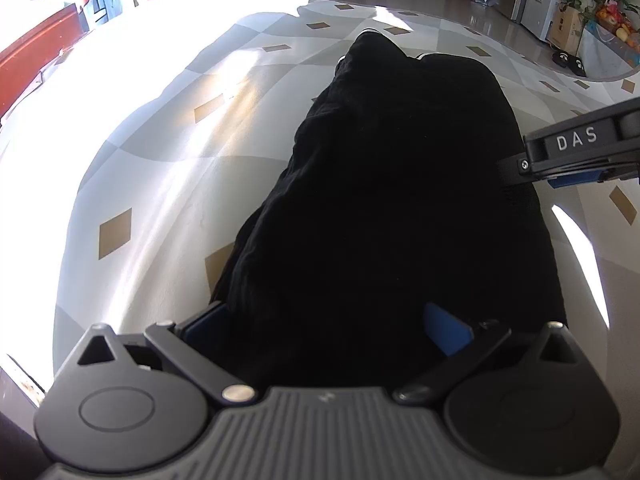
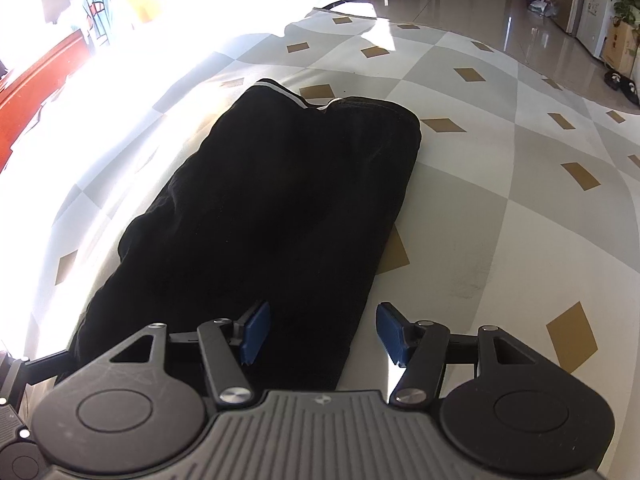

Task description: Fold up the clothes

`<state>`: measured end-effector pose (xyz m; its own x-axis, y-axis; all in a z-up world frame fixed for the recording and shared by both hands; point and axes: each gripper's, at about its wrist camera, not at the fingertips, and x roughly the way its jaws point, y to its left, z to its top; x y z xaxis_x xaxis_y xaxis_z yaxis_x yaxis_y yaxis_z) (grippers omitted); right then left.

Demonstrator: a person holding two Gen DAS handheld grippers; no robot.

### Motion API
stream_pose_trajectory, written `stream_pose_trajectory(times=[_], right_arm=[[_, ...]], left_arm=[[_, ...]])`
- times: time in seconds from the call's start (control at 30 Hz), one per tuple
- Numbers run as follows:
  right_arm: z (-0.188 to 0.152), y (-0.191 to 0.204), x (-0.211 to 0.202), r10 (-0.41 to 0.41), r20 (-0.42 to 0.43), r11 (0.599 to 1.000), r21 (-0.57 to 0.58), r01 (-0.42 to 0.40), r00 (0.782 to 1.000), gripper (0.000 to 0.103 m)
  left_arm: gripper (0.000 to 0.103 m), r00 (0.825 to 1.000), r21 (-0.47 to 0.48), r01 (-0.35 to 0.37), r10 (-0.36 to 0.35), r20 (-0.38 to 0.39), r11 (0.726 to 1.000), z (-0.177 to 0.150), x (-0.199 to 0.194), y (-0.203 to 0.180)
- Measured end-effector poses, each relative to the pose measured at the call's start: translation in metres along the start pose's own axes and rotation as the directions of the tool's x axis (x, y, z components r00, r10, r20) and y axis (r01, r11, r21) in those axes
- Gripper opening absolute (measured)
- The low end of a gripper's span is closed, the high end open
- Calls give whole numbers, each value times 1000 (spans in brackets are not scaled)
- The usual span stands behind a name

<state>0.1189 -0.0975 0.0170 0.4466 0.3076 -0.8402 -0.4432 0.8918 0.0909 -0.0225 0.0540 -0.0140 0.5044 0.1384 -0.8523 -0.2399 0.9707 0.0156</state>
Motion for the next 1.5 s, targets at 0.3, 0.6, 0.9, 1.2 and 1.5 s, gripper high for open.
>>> stream_pose_trajectory(times=[0.3, 0.6, 0.9, 1.2, 1.5], right_arm=[[9, -5, 12, -31, 39, 998, 52, 29, 999, 58], [5, 2, 27, -83, 44, 996, -14, 83, 996, 61], [8, 2, 35, -85, 112, 995, -36, 89, 990, 61], [7, 2, 36, -103, 133, 990, -87, 115, 986, 62], [5, -12, 29, -166, 109, 984, -42, 171, 980, 62]], left_arm=[[103, 1000, -2, 0, 0, 0, 1000, 0, 1, -1], [103, 1000, -2, -2, 2, 4, 1000, 2, 3, -2], [103, 1000, -1, -3, 3, 10, 1000, 3, 5, -5], [103, 1000, 8, -3, 3, 16, 1000, 8, 9, -6], [103, 999, 82, 37, -37, 0, 996, 23, 19, -17]])
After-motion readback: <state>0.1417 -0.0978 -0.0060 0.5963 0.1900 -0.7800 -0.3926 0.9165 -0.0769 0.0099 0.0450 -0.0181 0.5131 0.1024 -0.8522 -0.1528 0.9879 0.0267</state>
